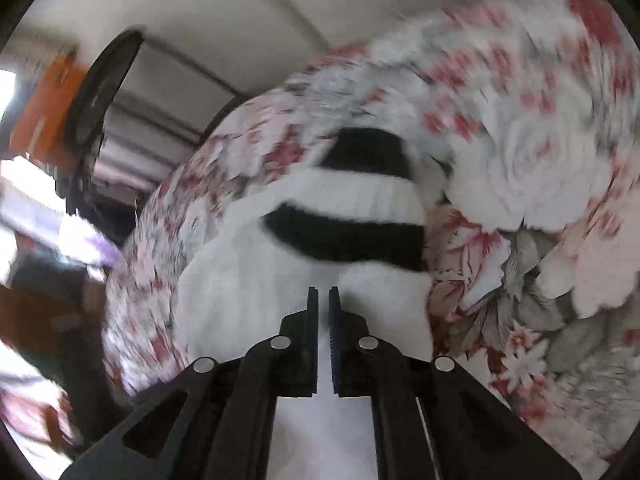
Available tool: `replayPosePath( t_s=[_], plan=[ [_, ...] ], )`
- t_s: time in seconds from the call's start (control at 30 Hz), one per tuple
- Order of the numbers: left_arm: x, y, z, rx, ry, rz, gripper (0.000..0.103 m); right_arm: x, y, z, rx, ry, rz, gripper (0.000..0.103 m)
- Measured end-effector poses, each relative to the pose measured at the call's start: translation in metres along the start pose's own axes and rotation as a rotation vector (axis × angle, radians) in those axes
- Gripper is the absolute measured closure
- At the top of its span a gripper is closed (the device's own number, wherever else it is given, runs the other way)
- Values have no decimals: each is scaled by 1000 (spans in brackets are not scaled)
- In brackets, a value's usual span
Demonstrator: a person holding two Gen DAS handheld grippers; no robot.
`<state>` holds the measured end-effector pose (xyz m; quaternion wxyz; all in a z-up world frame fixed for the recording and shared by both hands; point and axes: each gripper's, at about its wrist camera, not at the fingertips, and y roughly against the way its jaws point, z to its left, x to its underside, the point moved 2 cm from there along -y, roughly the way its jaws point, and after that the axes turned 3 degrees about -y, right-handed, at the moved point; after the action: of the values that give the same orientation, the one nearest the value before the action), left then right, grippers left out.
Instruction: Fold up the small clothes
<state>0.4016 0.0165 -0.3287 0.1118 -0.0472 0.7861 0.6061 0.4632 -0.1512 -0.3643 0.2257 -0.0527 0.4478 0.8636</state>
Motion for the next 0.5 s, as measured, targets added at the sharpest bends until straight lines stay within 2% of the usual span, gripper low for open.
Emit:
replayPosePath(
  t_s=[0.1,0.17,0.23,0.3,0.37,0.43,0.5],
  plan=[
    [5,25,-4,50,-4,-27,5,17,23,21,26,110,14,96],
    [16,30,-5,44,-21,-7,5,35,37,21,54,138,34,96],
    [32,23,-1,-3,-48,27,5,53,45,17,88,154,62,96],
    [48,1,-5,-104,-97,99,5,77,49,12,127,171,93,96],
    [62,-26,-1,-219,-127,160,4,94,35,8,175,205,147,98],
    [68,-37,7,-212,-91,158,4,107,8,0,244,245,216,99],
    [71,-37,5,-235,-83,148,4,113,-6,-7,264,237,220,100]
  ],
)
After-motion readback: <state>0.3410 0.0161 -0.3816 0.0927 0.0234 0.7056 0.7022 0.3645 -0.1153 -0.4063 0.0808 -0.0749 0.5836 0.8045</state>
